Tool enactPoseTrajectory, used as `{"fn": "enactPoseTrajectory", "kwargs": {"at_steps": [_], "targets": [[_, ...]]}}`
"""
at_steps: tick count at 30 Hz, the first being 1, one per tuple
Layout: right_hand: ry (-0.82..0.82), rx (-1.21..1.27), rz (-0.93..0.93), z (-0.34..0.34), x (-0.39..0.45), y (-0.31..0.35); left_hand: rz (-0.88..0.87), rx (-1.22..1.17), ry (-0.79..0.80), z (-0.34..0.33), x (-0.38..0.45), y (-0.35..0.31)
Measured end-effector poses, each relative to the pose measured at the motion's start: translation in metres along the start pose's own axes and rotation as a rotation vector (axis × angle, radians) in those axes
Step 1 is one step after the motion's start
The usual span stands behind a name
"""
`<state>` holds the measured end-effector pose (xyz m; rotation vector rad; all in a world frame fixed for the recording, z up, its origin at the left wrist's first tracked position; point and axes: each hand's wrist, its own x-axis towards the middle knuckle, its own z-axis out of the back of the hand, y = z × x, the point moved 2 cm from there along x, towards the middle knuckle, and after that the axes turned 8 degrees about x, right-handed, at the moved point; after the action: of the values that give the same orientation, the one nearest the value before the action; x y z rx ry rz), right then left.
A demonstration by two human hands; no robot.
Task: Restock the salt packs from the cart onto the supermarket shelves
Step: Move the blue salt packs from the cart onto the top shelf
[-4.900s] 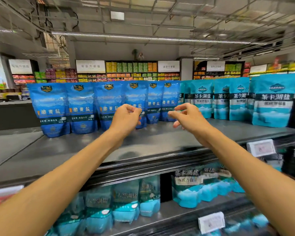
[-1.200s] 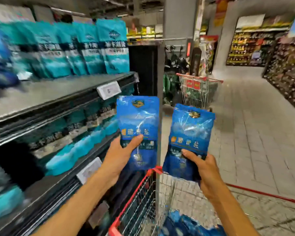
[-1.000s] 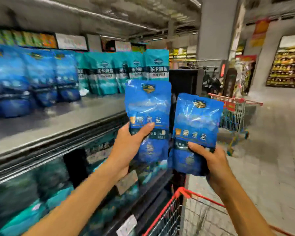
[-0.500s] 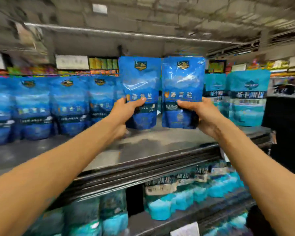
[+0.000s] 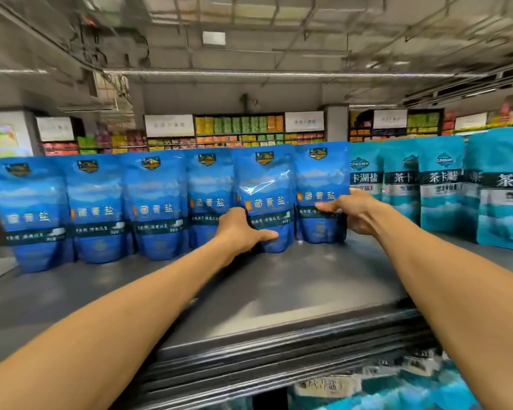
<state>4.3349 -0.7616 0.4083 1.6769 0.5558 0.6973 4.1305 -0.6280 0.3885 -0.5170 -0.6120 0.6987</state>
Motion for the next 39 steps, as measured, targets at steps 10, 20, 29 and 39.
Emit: {"fn": "enactPoseTrajectory", "kwargs": {"at_steps": [10, 20, 29, 39], "targets": [[0.122, 0.023, 0.007, -0.031, 0.007, -0.007, -0.104, 0.551, -0.163, 0.007, -0.001, -0.008], [0.112, 0.065, 0.034, -0.041, 0.007, -0.014, -0.149, 0.677, -0.111, 0.005, 0.01, -0.007], [0.073, 0.049, 0.059, -0.045, 0.01, -0.02, -0.199, 0.639, -0.182, 0.001, 0.009, -0.001], [-0.025, -0.115, 0.076, -0.032, 0.014, -0.021, -0.237, 0.647, -0.284, 0.003, 0.003, -0.001]]}}
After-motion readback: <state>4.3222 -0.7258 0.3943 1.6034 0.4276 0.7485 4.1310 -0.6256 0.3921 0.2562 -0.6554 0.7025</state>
